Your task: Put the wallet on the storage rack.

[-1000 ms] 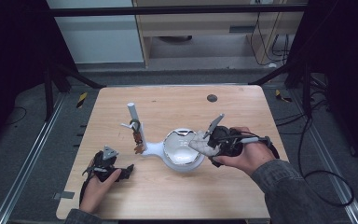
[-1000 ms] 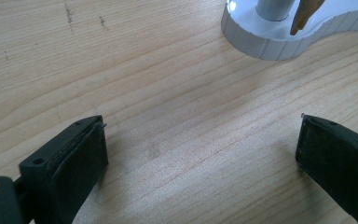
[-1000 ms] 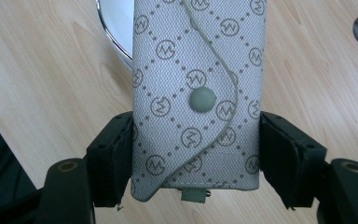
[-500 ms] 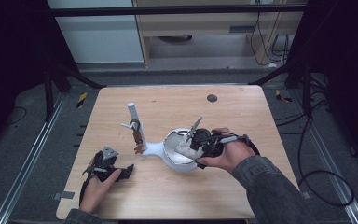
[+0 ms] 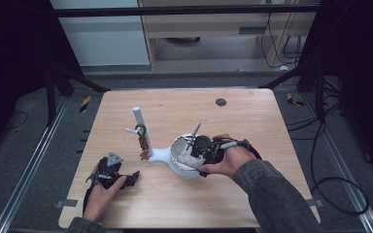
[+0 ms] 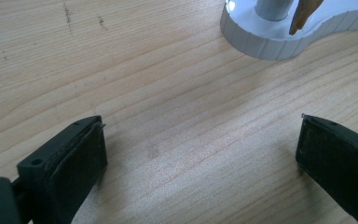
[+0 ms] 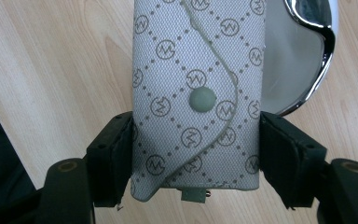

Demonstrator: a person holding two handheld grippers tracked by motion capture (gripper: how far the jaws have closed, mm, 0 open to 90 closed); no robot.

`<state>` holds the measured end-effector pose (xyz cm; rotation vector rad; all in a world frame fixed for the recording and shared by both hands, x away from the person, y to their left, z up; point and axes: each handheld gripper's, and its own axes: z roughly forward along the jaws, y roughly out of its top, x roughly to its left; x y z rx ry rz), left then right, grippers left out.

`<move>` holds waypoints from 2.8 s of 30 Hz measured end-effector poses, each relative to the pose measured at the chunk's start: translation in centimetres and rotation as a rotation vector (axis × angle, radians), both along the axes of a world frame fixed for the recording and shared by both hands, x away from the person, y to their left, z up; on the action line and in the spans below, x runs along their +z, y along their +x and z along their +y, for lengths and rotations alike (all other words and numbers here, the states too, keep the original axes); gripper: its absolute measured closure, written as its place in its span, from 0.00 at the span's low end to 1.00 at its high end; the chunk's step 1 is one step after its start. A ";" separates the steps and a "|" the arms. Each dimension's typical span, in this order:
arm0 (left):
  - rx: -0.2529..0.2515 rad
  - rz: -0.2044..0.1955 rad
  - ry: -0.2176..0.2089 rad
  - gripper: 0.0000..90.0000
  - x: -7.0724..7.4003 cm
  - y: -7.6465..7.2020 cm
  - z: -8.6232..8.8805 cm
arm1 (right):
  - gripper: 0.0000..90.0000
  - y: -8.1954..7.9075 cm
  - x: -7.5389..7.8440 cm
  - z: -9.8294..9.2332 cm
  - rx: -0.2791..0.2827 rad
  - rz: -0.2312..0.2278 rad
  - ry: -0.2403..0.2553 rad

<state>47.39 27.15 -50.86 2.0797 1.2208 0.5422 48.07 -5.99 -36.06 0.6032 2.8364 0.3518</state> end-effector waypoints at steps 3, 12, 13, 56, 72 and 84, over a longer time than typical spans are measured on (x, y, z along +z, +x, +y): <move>0.000 0.000 0.000 0.01 0.0 0.0 0.0 | 0.35 0.1 -0.1 0.2 0.004 0.009 -0.001; -0.001 0.002 0.001 0.01 0.0 0.0 0.0 | 0.35 0.4 -0.2 0.7 0.006 0.025 -0.012; -0.001 0.003 0.002 0.01 0.0 0.0 0.0 | 0.35 0.5 -0.2 0.8 0.010 0.024 -0.017; -0.001 0.004 0.002 0.01 0.0 0.0 0.0 | 0.35 3.2 -1.1 2.1 -0.052 0.067 -0.050; -0.003 0.003 0.001 0.01 0.0 0.0 0.0 | 0.35 3.9 -1.4 2.6 -0.065 0.062 -0.058; -0.004 0.003 0.001 0.01 0.0 0.0 0.0 | 0.35 4.1 -1.6 2.7 -0.064 0.061 -0.045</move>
